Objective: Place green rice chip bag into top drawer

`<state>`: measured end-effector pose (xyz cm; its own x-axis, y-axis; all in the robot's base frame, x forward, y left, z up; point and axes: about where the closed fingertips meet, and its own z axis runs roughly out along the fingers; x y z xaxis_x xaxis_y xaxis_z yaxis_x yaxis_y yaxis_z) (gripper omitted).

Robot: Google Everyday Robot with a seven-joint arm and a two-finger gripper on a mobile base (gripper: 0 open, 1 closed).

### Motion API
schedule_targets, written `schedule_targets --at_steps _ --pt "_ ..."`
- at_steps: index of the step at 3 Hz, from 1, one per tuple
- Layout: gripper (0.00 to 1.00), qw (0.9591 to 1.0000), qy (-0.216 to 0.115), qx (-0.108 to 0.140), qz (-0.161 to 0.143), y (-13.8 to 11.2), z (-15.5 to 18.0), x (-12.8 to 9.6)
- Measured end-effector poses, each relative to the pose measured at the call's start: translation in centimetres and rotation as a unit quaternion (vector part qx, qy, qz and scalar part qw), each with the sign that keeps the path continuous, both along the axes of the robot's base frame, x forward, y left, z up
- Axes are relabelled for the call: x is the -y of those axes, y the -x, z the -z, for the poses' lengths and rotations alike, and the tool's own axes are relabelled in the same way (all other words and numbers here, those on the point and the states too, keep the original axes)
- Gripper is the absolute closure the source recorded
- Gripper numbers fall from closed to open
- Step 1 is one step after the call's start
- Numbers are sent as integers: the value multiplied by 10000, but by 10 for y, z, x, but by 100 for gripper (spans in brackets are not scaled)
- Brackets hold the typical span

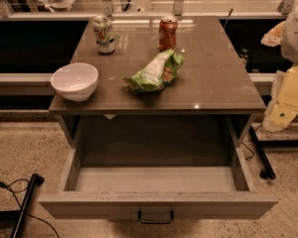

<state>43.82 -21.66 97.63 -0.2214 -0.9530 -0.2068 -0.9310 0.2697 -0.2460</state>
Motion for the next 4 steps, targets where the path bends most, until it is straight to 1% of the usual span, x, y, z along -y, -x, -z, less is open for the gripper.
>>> schedule_targets --at_steps 1,2,3,4 --pt "0 10000 0 0 0 0 0 0" --pt "0 9996 102 87 -241 -1 3 -6" --pt "0 9927 94 620 -1026 -24 12 -30" --pt "0 9614 348 1484 -2292 -87 15 -72"
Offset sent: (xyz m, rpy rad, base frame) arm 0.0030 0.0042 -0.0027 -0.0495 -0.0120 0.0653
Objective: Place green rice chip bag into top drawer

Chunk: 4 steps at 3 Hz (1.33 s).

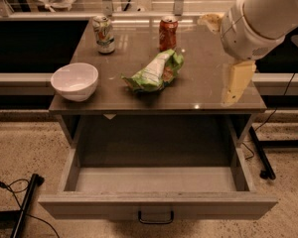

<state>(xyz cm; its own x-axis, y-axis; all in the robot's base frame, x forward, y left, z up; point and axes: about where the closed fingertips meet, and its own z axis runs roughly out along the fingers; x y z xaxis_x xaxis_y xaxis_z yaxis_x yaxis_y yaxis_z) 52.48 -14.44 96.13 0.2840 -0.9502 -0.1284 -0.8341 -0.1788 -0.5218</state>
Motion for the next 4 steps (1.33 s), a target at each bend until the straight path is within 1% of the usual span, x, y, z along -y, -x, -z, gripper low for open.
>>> schedule_targets --at_steps 1,2,3,4 --pt "0 10000 -33 33 -36 1 -1 -2" --pt "0 9975 194 408 -548 -15 2 -21" --pt "0 9862 527 887 -1297 -49 6 -47" --pt "0 9752 609 939 -1911 -79 30 -66"
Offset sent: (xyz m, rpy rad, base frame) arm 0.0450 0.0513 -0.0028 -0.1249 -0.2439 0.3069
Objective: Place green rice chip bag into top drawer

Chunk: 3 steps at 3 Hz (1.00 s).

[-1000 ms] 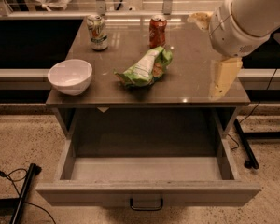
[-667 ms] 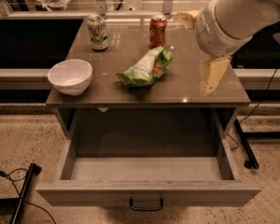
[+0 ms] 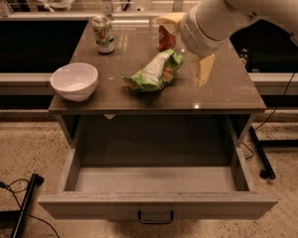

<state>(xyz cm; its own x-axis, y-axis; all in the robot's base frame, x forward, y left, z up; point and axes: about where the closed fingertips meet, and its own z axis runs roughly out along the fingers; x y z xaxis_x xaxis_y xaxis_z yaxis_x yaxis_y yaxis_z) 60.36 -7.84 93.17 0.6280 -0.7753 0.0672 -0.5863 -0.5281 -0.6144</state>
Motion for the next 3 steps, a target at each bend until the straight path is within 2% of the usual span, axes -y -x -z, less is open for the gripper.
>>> schedule_targets --at_steps 1,2,3 --pt "16 9991 124 -263 -298 -23 42 -10" --pt "39 9981 220 -374 -430 -41 66 -14" --pt "63 9976 220 -344 -557 -50 71 -18"
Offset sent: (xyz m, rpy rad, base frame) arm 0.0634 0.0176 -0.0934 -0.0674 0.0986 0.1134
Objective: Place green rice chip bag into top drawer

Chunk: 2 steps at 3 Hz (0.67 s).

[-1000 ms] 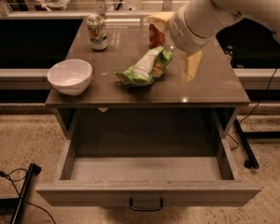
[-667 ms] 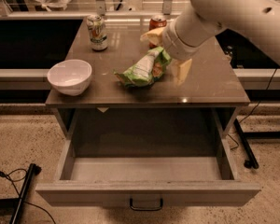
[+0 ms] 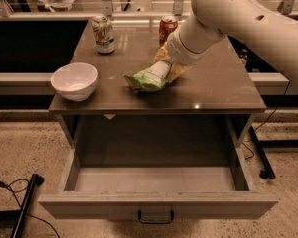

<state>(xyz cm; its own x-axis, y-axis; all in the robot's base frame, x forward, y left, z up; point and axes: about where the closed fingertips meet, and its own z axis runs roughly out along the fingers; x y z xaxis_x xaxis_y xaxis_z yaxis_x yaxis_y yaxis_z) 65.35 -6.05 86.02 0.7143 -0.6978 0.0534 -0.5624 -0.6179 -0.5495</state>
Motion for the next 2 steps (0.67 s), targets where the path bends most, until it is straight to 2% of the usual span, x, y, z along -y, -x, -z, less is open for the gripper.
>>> schedule_targets --at_steps 1,2 --pt "86 9995 -276 55 -123 4 -16 1" --pt "100 9972 -747 74 11 37 -61 13"
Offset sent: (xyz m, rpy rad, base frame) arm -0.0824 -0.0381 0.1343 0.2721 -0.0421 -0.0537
